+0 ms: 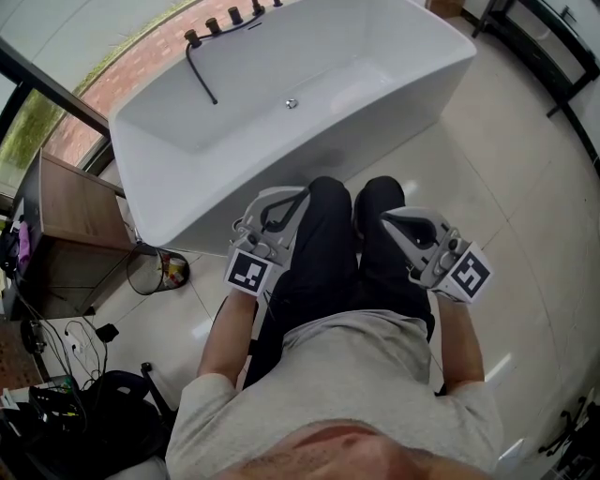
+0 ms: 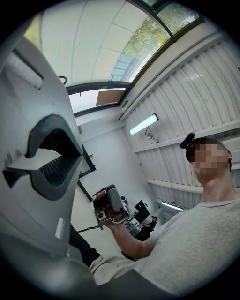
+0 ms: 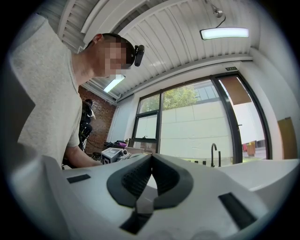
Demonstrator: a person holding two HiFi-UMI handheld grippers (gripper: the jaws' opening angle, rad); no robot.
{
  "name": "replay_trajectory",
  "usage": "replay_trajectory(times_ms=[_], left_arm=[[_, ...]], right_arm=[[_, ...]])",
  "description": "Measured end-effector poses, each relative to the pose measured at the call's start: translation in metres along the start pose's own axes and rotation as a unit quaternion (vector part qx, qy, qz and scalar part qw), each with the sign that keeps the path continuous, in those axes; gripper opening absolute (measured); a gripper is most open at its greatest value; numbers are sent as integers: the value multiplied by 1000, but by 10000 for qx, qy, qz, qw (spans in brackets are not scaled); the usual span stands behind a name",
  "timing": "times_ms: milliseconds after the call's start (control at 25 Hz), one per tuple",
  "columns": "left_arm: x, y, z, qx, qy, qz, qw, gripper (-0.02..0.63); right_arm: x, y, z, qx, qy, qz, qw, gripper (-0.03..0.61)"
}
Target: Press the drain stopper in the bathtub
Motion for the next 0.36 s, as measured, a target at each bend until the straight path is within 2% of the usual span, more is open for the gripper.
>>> replay_trajectory(times_ms=[360], left_arm=[[1,-2,0,18,-43,5,10000,9]], right_arm=[[8,2,1,-1,-82,147,9999,0]])
Point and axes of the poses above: the fingertips, and each gripper's own axes: y backward along the fingers, z to its left, x out of its underside, the point moved 2 cm from there along y, backward along the fingers, and after that the axes turned 12 degrees about -x, right-handed, at the moved point
